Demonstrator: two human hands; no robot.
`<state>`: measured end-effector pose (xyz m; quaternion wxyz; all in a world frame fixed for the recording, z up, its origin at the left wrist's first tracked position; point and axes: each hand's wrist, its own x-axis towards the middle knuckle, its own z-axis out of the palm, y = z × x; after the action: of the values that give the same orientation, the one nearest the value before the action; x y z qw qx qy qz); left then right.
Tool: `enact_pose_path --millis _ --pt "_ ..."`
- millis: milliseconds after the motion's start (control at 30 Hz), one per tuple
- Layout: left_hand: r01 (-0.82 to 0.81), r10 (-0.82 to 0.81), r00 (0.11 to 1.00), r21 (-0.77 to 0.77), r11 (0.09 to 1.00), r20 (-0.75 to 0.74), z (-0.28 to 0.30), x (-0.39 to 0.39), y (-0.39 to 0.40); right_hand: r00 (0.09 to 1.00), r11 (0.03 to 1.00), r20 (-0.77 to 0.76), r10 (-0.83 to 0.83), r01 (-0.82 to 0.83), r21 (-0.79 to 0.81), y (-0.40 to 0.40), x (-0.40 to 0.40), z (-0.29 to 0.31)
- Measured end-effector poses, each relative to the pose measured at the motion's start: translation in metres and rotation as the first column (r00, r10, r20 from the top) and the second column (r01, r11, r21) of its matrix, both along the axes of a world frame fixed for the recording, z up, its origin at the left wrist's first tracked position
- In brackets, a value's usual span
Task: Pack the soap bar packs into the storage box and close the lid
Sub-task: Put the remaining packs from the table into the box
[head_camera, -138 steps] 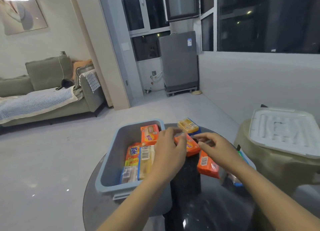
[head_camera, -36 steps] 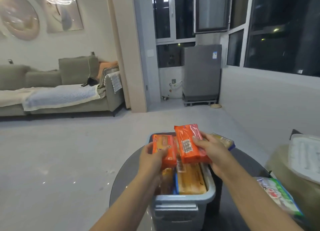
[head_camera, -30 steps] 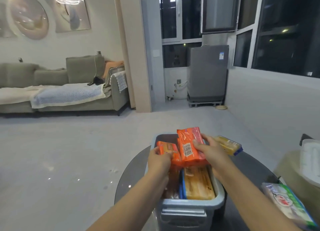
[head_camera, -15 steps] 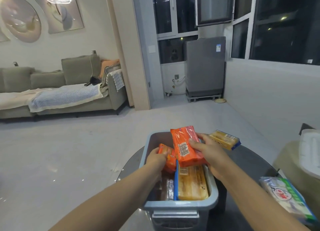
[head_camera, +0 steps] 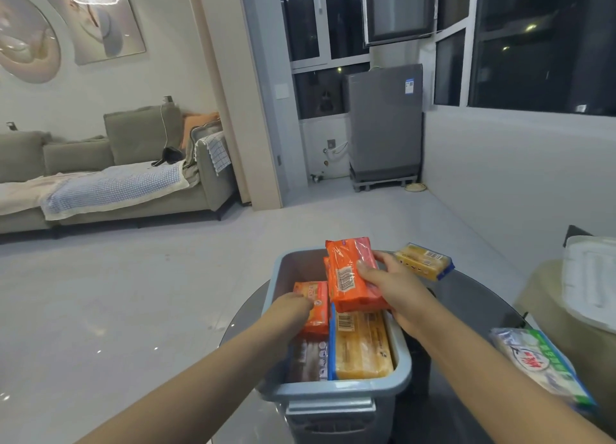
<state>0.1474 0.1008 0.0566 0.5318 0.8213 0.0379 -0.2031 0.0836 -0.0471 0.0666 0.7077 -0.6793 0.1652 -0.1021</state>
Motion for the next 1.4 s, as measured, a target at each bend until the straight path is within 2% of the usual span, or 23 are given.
enact_pose_path --millis 133,267,467,533,600,700,767,967,1100,1167,1267,1400 --pt "-0.031 0.019 0.992 -0.095 0.995 -0.125 -0.006 -0.003 -0.007 1.000 1.000 0.005 0.008 -0.008 0.019 -0.001 0.000 -0.001" --pt "-0.034 0.008 0.993 -0.226 0.973 -0.118 -0.004 0.001 -0.012 1.000 1.000 -0.009 0.020 -0.020 0.000 -0.002 -0.001 -0.002" --pt "0.024 -0.051 0.995 -0.298 0.954 -0.084 -0.002 0.002 -0.010 0.998 0.994 -0.045 0.043 -0.047 -0.094 0.003 0.000 0.003" --pt "0.049 -0.050 0.999 -0.252 0.966 0.002 0.000 0.001 -0.006 0.995 0.983 -0.085 0.050 -0.064 -0.172 0.006 0.003 0.005" --pt "0.060 -0.031 0.987 -0.181 0.982 0.160 0.002 0.001 0.000 0.992 0.976 -0.113 0.056 -0.079 -0.205 0.009 0.007 0.008" --pt "0.111 -0.062 0.934 -0.122 0.986 0.351 0.007 -0.005 0.013 0.988 0.988 -0.125 0.087 -0.101 -0.113 0.015 0.019 0.010" --pt "0.165 -0.126 0.899 -0.057 0.985 0.418 0.012 -0.004 0.021 0.986 0.991 -0.130 0.106 -0.116 -0.070 0.024 0.029 0.009" --pt "0.103 -0.156 0.848 0.131 0.986 0.506 0.015 0.018 0.041 0.990 0.973 -0.140 0.031 -0.062 -0.221 0.048 0.059 0.010" --pt "0.124 -0.157 0.819 0.097 0.988 0.552 0.007 0.024 0.045 0.978 0.889 -0.204 -0.034 -0.064 -0.454 0.054 0.071 0.003" --pt "0.073 -0.122 0.816 0.110 0.991 0.564 -0.002 0.026 0.044 0.973 0.849 -0.229 -0.040 -0.088 -0.521 0.054 0.074 -0.001" --pt "0.126 -0.084 0.862 -0.050 0.991 0.499 -0.011 0.026 0.045 0.970 0.786 -0.237 -0.058 -0.102 -0.609 0.052 0.078 -0.003" --pt "0.129 -0.078 0.931 -0.121 0.984 0.357 -0.016 0.031 0.046 0.968 0.623 -0.231 -0.100 -0.120 -0.773 0.060 0.078 -0.005"
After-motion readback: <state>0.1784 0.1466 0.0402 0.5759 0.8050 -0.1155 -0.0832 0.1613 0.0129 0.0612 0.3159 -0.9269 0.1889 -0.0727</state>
